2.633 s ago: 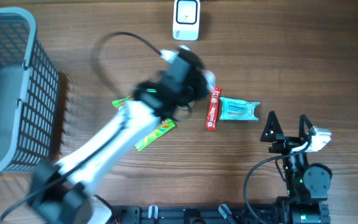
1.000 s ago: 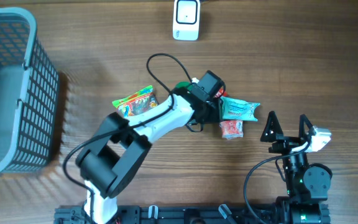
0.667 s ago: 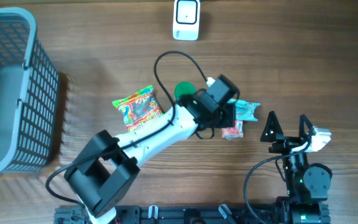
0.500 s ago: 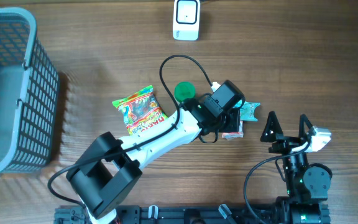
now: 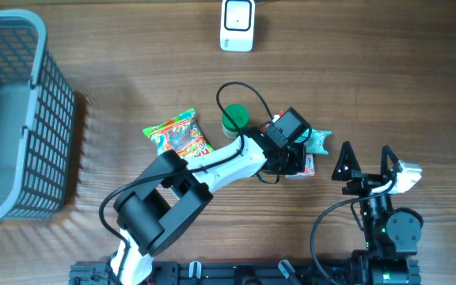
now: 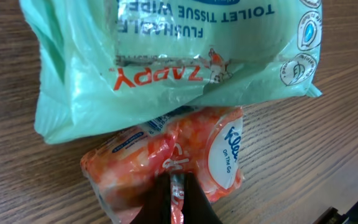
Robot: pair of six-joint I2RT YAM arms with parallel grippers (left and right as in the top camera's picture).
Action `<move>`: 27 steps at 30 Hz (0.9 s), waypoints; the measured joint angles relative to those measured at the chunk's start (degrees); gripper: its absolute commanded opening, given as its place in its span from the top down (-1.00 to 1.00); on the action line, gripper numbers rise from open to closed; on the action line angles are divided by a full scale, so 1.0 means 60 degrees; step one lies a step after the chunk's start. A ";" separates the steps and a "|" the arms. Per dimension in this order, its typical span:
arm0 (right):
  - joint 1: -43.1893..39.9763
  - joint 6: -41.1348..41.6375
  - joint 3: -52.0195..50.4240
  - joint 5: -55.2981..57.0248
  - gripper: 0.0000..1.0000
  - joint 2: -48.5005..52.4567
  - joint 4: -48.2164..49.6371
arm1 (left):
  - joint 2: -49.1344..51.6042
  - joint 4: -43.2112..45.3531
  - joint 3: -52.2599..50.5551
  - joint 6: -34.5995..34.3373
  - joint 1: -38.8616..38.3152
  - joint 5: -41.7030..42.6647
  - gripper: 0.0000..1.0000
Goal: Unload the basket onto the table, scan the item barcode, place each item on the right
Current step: 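Carry the Kleenex pack out and hold it under the scanner, then place the Kleenex pack below the wipes pack and release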
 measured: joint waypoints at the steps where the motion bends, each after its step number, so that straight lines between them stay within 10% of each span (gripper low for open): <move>1: 0.0000 0.0000 0.0000 0.0000 -1.00 0.0000 0.0000 | -0.0058 -0.0087 0.0000 0.0000 -0.0004 -0.0073 0.92; 13: 0.0000 0.0000 0.0000 0.0000 -0.99 0.0000 0.0000 | -0.2743 -0.0430 -0.0058 0.0324 -0.0073 -0.1534 0.92; 27: 0.0000 0.0000 0.0000 0.0000 -1.00 0.0000 0.0000 | 0.0033 0.0069 -0.0076 0.0328 -0.0149 0.0761 0.92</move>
